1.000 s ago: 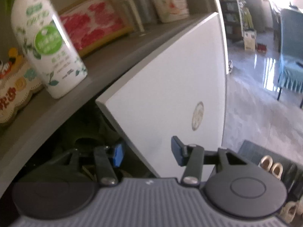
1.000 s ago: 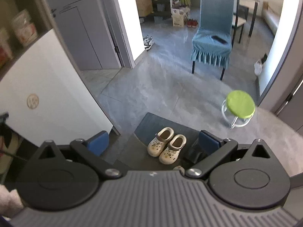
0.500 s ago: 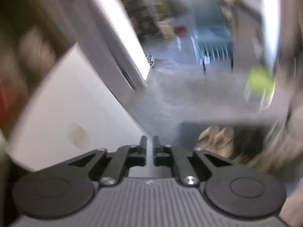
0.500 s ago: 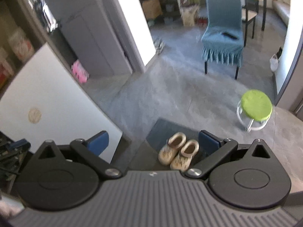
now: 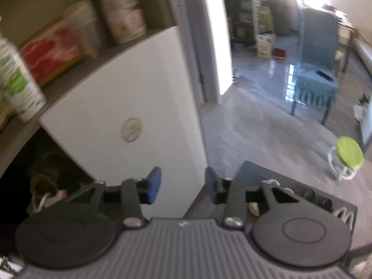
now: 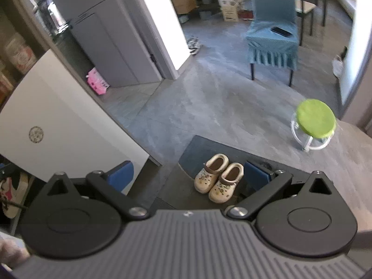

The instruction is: Organize scattered shoes

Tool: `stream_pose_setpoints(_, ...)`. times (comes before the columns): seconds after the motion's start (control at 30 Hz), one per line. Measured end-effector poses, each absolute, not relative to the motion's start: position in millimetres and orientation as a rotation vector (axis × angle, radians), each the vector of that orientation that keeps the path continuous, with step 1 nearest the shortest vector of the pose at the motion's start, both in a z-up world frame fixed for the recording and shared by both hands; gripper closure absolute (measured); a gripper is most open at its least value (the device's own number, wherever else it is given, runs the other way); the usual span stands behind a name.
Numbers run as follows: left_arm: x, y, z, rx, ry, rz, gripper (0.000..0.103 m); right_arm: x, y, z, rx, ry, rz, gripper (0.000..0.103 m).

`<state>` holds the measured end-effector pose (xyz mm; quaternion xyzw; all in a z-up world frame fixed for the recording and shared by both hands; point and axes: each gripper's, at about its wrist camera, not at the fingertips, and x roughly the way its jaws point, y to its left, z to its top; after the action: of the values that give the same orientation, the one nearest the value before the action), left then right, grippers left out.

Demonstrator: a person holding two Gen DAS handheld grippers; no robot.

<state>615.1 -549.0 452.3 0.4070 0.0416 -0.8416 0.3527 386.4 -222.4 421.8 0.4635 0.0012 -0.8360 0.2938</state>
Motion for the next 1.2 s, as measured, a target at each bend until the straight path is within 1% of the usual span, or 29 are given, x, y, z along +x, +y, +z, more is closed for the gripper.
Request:
stream_pose_setpoints(0.07,625.8,-575.4,453.9,1.007,0.134,-2.140,0.037,384.1,-241.0,430.3,1.206,0.029,-2.210,0.000)
stream_pose_setpoints(0.13,632.7,-594.7,453.6,0.974,0.138,-2.106,0.032,381.7,-259.6,438.7,1.177,0.055,-2.194,0.000)
stream_pose_setpoints(0.2,643.5,-622.4,453.4,0.930,0.174,-2.085,0.031,379.4,-278.3,447.2,1.149,0.081,-2.178,0.000)
stream_pose_setpoints(0.23,648.0,-634.5,452.6,0.911,0.192,-2.075,0.029,377.1,-287.7,450.0,1.134,0.093,-2.172,0.000)
stream_pose_setpoints(0.33,663.9,-671.7,448.1,0.874,0.205,-2.047,0.028,373.3,-317.8,457.1,1.097,0.124,-2.160,0.000)
stream_pose_setpoints(0.43,676.7,-709.4,440.6,0.858,0.251,-2.036,0.029,382.1,-351.4,465.8,1.097,0.153,-2.125,0.000)
stream_pose_setpoints(0.6,684.5,-761.0,430.1,0.833,0.311,-2.099,0.035,407.4,-406.2,477.7,1.070,0.267,-2.028,0.000)
stream_pose_setpoints(0.67,685.1,-772.2,427.7,0.828,0.325,-2.126,0.046,415.4,-421.0,482.1,1.046,0.324,-2.007,0.000)
stream_pose_setpoints(0.77,686.6,-787.6,424.0,0.834,0.347,-2.190,0.049,417.9,-428.6,485.8,1.052,0.346,-2.025,0.000)
stream_pose_setpoints(0.83,685.9,-787.2,422.3,0.842,0.328,-2.225,0.051,419.5,-433.6,488.3,1.056,0.362,-2.036,0.000)
stream_pose_setpoints(0.93,684.6,-789.5,421.0,0.851,0.321,-2.266,0.060,420.6,-438.4,490.4,1.072,0.372,-2.056,0.000)
stream_pose_setpoints(1.1,682.7,-795.0,418.3,0.859,0.327,-2.348,0.057,422.5,-439.6,490.7,1.091,0.381,-2.054,0.000)
stream_pose_setpoints(1.17,677.0,-794.0,417.1,0.894,0.270,-2.385,0.057,422.8,-439.8,490.7,1.095,0.386,-2.043,0.000)
stream_pose_setpoints(1.2,673.7,-792.1,417.0,0.910,0.238,-2.400,0.054,423.0,-439.9,490.7,1.097,0.388,-2.038,0.000)
